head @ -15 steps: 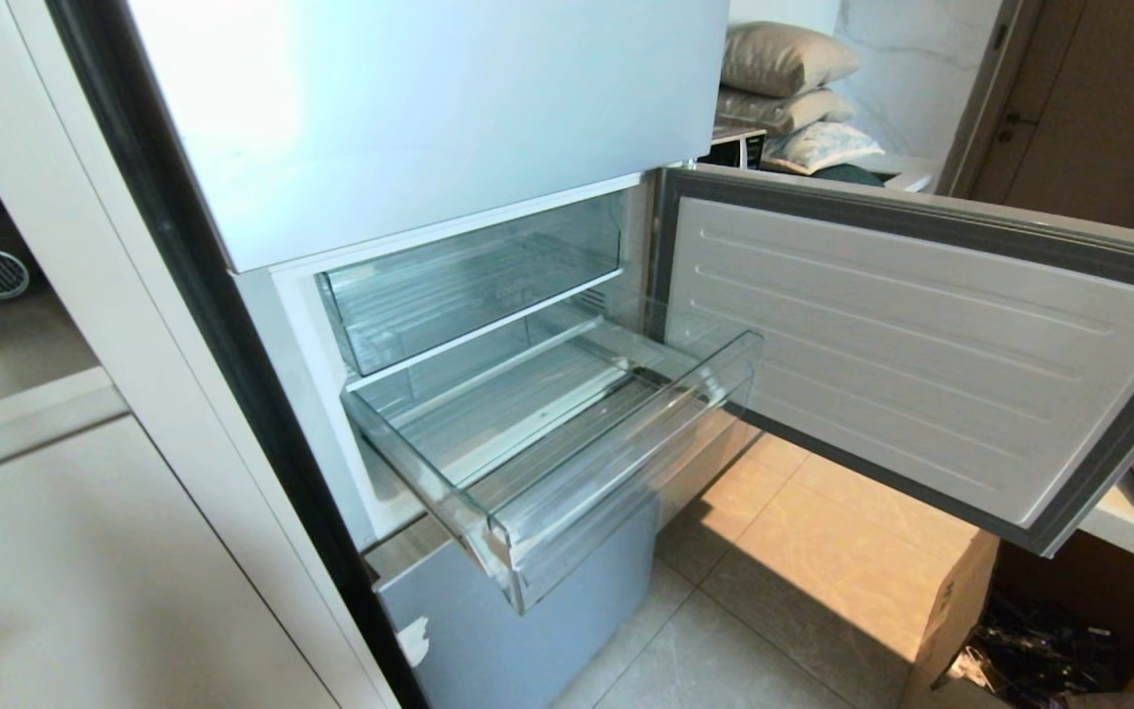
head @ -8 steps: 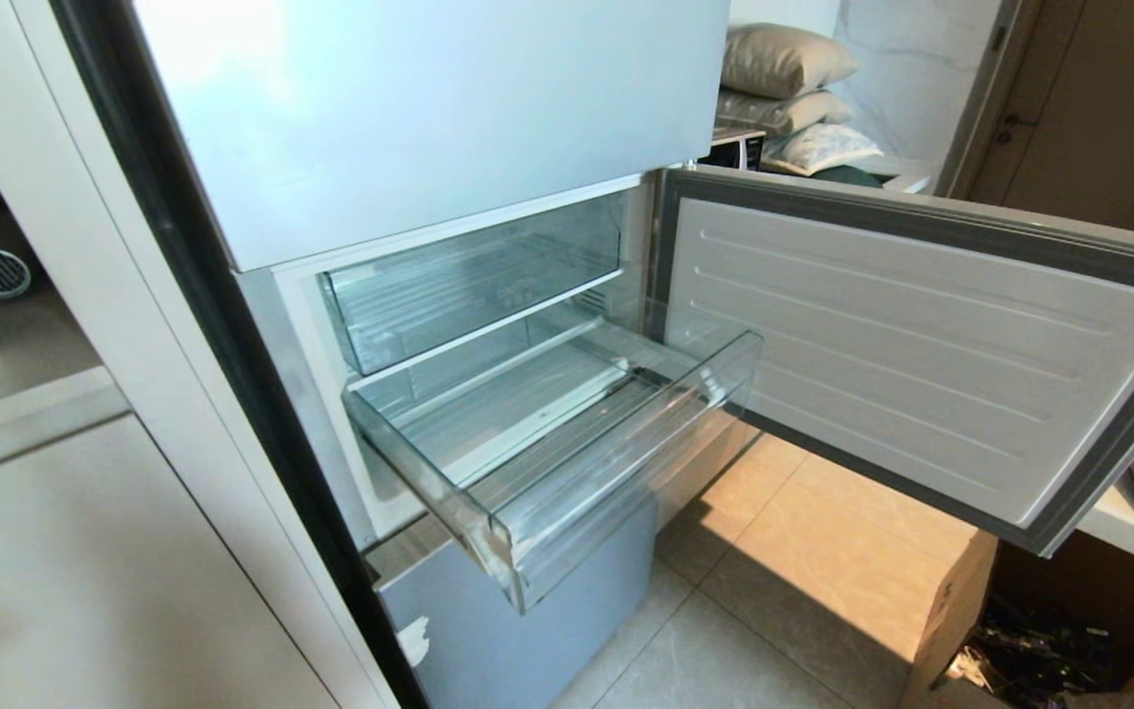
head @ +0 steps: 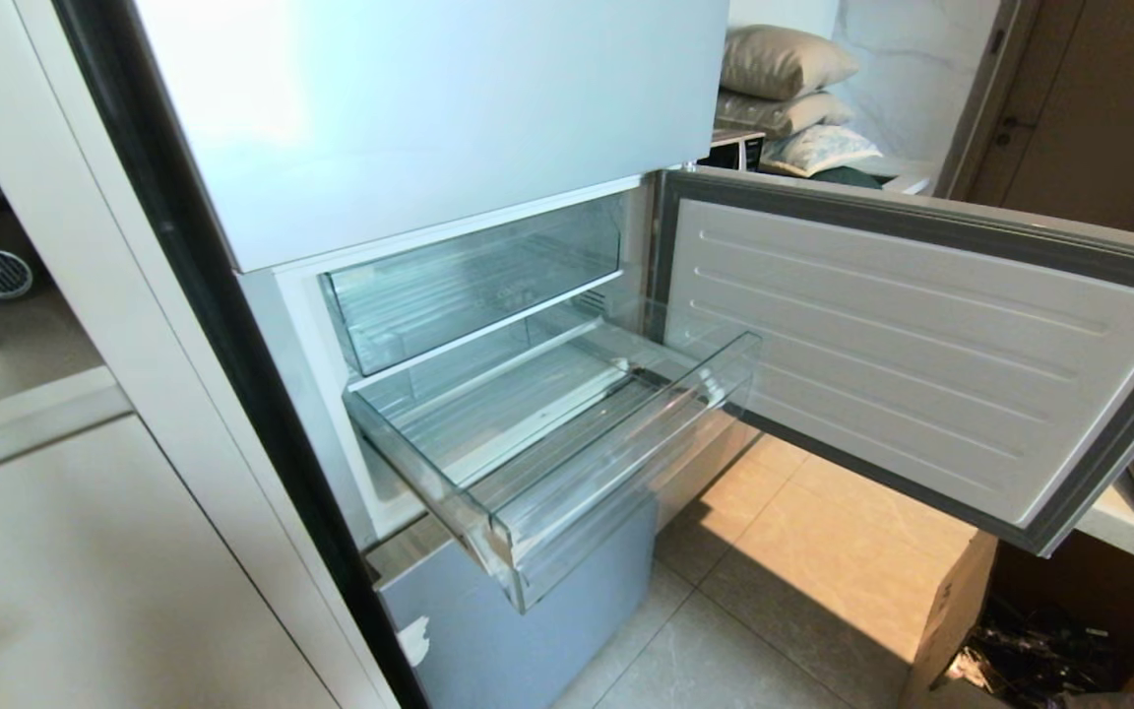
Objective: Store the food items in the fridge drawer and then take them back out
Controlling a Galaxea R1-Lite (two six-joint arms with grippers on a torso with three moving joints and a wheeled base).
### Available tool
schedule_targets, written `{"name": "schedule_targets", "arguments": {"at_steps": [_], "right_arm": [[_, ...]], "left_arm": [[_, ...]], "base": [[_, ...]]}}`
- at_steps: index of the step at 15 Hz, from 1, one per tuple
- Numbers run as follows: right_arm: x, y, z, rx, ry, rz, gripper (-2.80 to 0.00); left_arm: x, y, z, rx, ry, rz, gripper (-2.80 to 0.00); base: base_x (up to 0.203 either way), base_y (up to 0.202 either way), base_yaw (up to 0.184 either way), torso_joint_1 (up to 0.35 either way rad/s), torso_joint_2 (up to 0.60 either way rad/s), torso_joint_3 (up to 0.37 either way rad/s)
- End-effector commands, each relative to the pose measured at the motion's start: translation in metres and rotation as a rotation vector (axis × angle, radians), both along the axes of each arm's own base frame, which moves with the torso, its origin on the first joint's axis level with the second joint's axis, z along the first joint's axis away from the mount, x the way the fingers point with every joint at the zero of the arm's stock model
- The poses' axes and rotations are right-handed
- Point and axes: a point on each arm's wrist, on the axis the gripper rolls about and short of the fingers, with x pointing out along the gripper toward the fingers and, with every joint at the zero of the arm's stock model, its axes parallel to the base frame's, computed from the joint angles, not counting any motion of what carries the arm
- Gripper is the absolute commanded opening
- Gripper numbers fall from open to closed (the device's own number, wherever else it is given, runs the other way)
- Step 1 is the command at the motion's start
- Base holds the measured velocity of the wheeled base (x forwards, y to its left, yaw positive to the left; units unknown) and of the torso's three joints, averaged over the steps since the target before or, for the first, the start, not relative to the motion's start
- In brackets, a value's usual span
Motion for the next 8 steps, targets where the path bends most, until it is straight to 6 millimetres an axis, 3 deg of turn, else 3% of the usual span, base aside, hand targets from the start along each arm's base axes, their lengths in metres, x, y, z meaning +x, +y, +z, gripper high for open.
{"name": "schedule_targets", "arguments": {"at_steps": [1,5,8], "right_arm": [[-0.033,0.001,-0.028,-0.006,-0.043,0.048,-2.80],[-0.052,0.001,-0.047,-0.042,-0.165,0.061,-2.80],[-0.052,0.001,-0.050,-0.065,-0.146,0.064,-2.80]], "left_arm": [[0.000,0.000,0.000,0.000,0.002,0.000,-2.80],[0.000,0.000,0.000,-0.001,0.002,0.000,-2.80],[0.000,0.000,0.000,-0.001,0.002,0.000,-2.80]], "base": [[0.000,0.000,0.000,0.000,0.00,0.000],[0.000,0.000,0.000,0.000,0.00,0.000],[0.000,0.000,0.000,0.000,0.00,0.000]]}}
